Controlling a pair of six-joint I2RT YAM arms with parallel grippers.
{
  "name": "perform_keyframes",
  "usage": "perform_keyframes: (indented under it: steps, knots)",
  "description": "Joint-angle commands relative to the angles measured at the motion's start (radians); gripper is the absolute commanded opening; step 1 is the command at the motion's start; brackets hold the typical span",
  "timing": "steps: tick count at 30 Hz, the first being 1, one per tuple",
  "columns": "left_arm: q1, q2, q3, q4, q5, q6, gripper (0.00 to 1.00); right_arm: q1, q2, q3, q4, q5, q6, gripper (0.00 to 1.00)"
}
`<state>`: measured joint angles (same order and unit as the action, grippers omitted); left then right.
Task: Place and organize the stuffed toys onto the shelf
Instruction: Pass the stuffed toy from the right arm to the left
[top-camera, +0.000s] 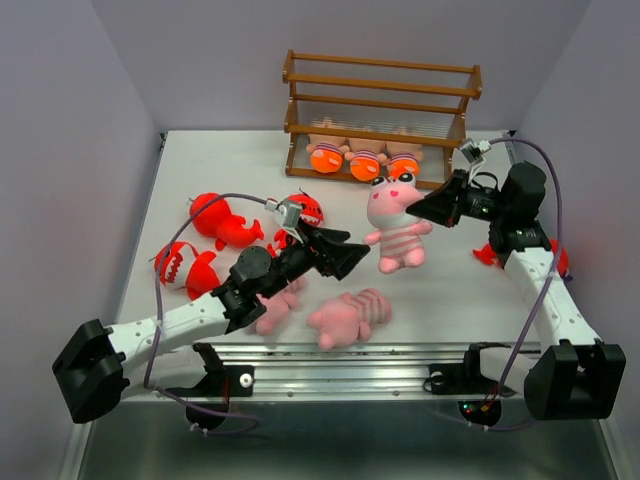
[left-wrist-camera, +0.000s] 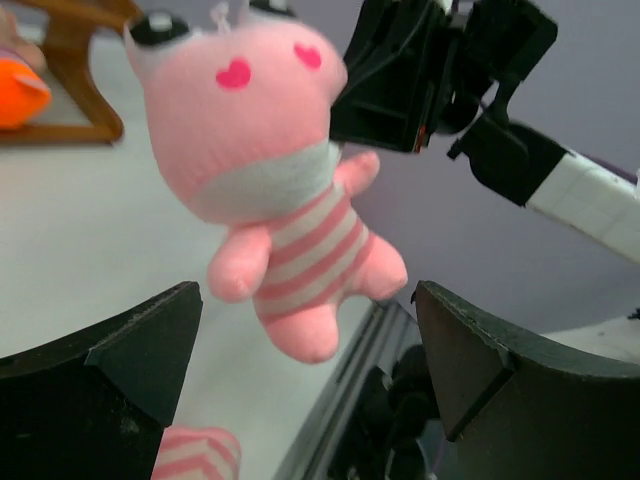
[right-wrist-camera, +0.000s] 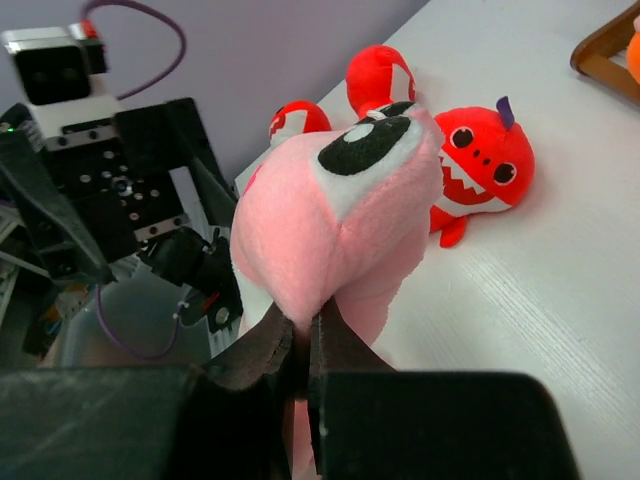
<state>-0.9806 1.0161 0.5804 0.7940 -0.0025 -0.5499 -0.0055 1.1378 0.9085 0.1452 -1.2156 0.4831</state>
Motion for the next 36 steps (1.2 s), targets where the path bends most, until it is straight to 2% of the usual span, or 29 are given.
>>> perform_keyframes:
  steps: [1, 7, 12, 14, 16, 17, 18, 19, 20, 22, 29, 36]
  knots:
    - [0.040, 0.053, -0.031, 0.140, 0.306, -0.252, 0.99, -0.004, -0.029, 0.006, 0.068, -0.051, -0.043, 0.01]
    - [0.042, 0.177, -0.039, 0.301, 0.377, -0.349, 0.99, -0.004, -0.023, 0.013, 0.123, -0.053, 0.027, 0.01]
    - [0.040, 0.243, -0.076, 0.476, 0.355, -0.430, 0.98, -0.004, -0.007, 0.000, 0.241, -0.035, 0.147, 0.01]
    - [0.036, 0.257, -0.082, 0.510, 0.342, -0.438, 0.97, -0.004, 0.002, -0.037, 0.387, -0.021, 0.280, 0.01]
    - [0.031, 0.277, -0.080, 0.531, 0.315, -0.447, 0.97, -0.004, 0.029, -0.074, 0.638, -0.002, 0.415, 0.01]
    - [0.030, 0.283, -0.077, 0.537, 0.306, -0.450, 0.97, -0.004, 0.042, -0.115, 0.745, 0.007, 0.574, 0.01]
    - [0.026, 0.300, -0.073, 0.551, 0.288, -0.459, 0.96, -0.004, 0.077, -0.149, 0.945, 0.028, 0.724, 0.01]
    - [0.025, 0.306, -0.070, 0.560, 0.279, -0.462, 0.95, -0.004, 0.094, -0.149, 1.029, 0.039, 0.726, 0.01]
    - [0.025, 0.314, -0.067, 0.567, 0.271, -0.467, 0.95, -0.004, 0.111, -0.161, 1.103, 0.048, 0.832, 0.01]
    - [0.025, 0.334, -0.054, 0.590, 0.249, -0.463, 0.91, -0.004, 0.143, -0.175, 1.201, 0.071, 0.883, 0.01]
    - [0.025, 0.397, 0.003, 0.557, 0.246, -0.449, 0.91, -0.004, 0.137, -0.174, 1.271, 0.094, 0.922, 0.01]
    - [0.025, 0.423, -0.045, 0.678, 0.226, -0.501, 0.90, -0.004, 0.119, -0.200, 1.262, 0.139, 0.888, 0.01]
